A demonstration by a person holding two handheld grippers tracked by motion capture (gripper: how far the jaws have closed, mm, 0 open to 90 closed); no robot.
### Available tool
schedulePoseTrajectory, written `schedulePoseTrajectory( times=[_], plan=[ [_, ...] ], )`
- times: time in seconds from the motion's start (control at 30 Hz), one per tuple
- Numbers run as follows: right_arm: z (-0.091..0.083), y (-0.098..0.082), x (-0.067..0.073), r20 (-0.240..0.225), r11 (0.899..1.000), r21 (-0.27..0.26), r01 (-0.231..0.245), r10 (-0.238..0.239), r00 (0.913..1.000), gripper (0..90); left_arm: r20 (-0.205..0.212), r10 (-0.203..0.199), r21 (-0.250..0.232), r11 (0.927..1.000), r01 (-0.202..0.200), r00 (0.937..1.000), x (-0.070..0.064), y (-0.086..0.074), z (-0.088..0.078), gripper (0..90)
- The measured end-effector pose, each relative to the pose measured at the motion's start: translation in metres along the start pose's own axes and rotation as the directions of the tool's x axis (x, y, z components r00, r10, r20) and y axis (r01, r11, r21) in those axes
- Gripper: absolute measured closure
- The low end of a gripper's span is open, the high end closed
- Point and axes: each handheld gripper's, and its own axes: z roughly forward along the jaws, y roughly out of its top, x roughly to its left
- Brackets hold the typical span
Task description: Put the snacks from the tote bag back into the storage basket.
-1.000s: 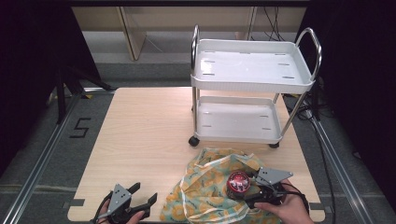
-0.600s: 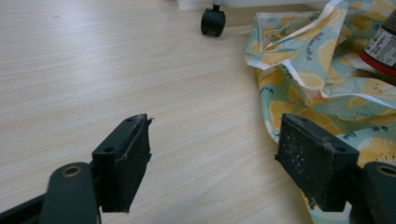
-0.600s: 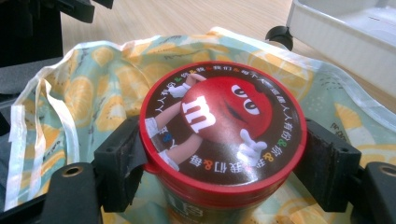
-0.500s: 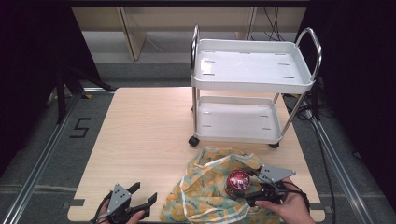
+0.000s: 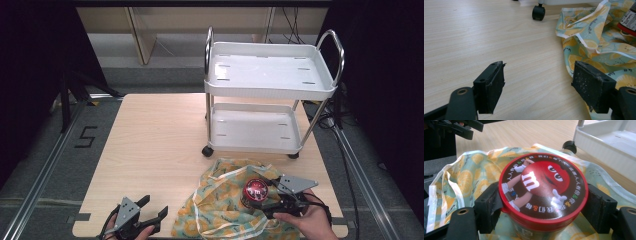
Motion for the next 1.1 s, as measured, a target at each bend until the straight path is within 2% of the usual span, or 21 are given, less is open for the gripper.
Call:
schedulePoseTrajectory(
  times=[0.07,0.13,0.17,0.2,0.23,0.33,0.37,0.4,0.47,0.5,0.57,0.63,0.7,0.73,0.83,0.87,0.93,1.07,1.1],
  plan=[
    [-0.0002,0.0011,-0.0001,-0.004,1.0,0.002,0.002,-0.002,1.0,26.1,0.002,0.004,0.0,1.0,-0.004,1.0,0.0005,-0.0001,0.0004,25.0],
    [-0.0001,0.002,-0.0001,0.0,1.0,-0.004,0.012,-0.012,0.9999,26.1,-0.008,-0.012,0.008,0.9999,0.012,0.9999,-0.0007,-0.0001,-0.0008,25.0],
    [-0.001,0.0025,0.002,0.005,1.0,0.002,-0.014,0.014,0.9999,26.1,-0.002,-0.005,-0.001,1.0,0.005,1.0,0.0001,-0.0001,-0.0003,25.0],
    [-0.001,0.0025,0.002,0.005,1.0,0.002,-0.014,0.014,0.9999,26.1,-0.011,-0.011,0.009,0.9999,0.011,0.9999,-0.0005,-0.0001,-0.0012,25.0],
    [-0.0003,0.0032,0.0,-0.008,1.0,-0.005,0.007,-0.007,0.9999,26.0,-0.009,-0.01,0.007,0.9999,0.01,0.9999,-0.0003,-0.0001,-0.001,25.0],
    [-0.0011,0.0042,-0.0003,0.006,1.0,-0.008,0.008,-0.008,0.9999,26.0,-0.009,-0.011,0.007,0.9999,0.011,0.9999,-0.0004,-0.0001,-0.001,25.0],
    [-0.0021,0.0042,0.0014,0.01,1.0,0.0,-0.018,0.018,0.9998,26.0,-0.009,-0.009,0.007,0.9999,0.01,0.9999,-0.0001,-0.0001,-0.0011,25.0],
    [-0.0023,0.0043,0.001,0.011,1.0,0.0,-0.016,0.016,0.9998,26.0,0.001,0.007,0.0,1.0,-0.007,1.0,0.0014,0.0001,-0.0004,25.0],
    [-0.0019,0.0043,0.0004,0.006,1.0,-0.006,-0.016,0.016,0.9998,26.0,0.018,0.008,-0.023,0.9997,-0.007,0.9998,0.0021,-0.0003,0.0016,25.0],
    [-0.0017,0.0046,-0.0017,0.013,1.0,-0.011,0.001,-0.001,0.9999,26.0,0.019,0.011,-0.024,0.9997,-0.011,0.9997,0.0024,-0.0002,0.0017,25.0],
    [-0.0021,0.0047,-0.0019,0.019,1.0,-0.008,0.006,-0.006,0.9998,26.0,0.019,0.009,-0.024,0.9997,-0.008,0.9998,0.0022,-0.0002,0.0016,25.0],
    [-0.0011,0.0053,-0.0021,-0.009,1.0,-0.013,0.001,-0.001,1.0,26.0,0.019,0.011,-0.024,0.9997,-0.01,0.9998,0.0024,-0.0002,0.0016,25.0],
    [-0.0018,0.006,-0.002,0.007,1.0,-0.012,0.002,-0.002,1.0,26.0,0.018,0.008,-0.024,0.9997,-0.008,0.9998,0.0022,-0.0003,0.0016,25.0],
    [-0.0019,0.0062,-0.0029,0.016,1.0,-0.012,0.017,-0.017,0.9997,26.1,0.018,0.008,-0.023,0.9997,-0.008,0.9998,0.0022,-0.0003,0.0015,24.9],
    [-0.0022,0.0074,-0.0034,0.005,1.0,-0.023,0.001,-0.001,1.0,26.0,0.018,0.009,-0.024,0.9997,-0.008,0.9998,0.0024,-0.0002,0.0014,24.9],
    [-0.0027,0.0078,-0.0039,0.02,1.0,-0.026,0.007,-0.006,0.9998,26.0,0.014,-0.004,-0.021,0.9998,0.004,0.9999,0.0016,-0.0005,0.0011,24.9],
    [-0.0048,0.0089,-0.0044,0.024,1.0,-0.02,0.004,-0.003,0.9997,26.0,0.015,-0.002,-0.021,0.9998,0.003,0.9999,0.0017,-0.0004,0.0013,24.9],
    [-0.0049,0.0098,-0.0062,0.016,0.999,-0.03,0.016,-0.016,0.9997,26.0,0.016,-0.002,-0.024,0.9997,0.002,0.9999,0.0016,-0.0004,0.0013,24.9],
    [-0.0049,0.0096,-0.0048,0.018,1.0,-0.031,-0.005,0.006,0.9998,26.1,0.014,-0.002,-0.022,0.9998,0.002,0.9999,0.0017,-0.0004,0.0011,24.9]
  ],
)
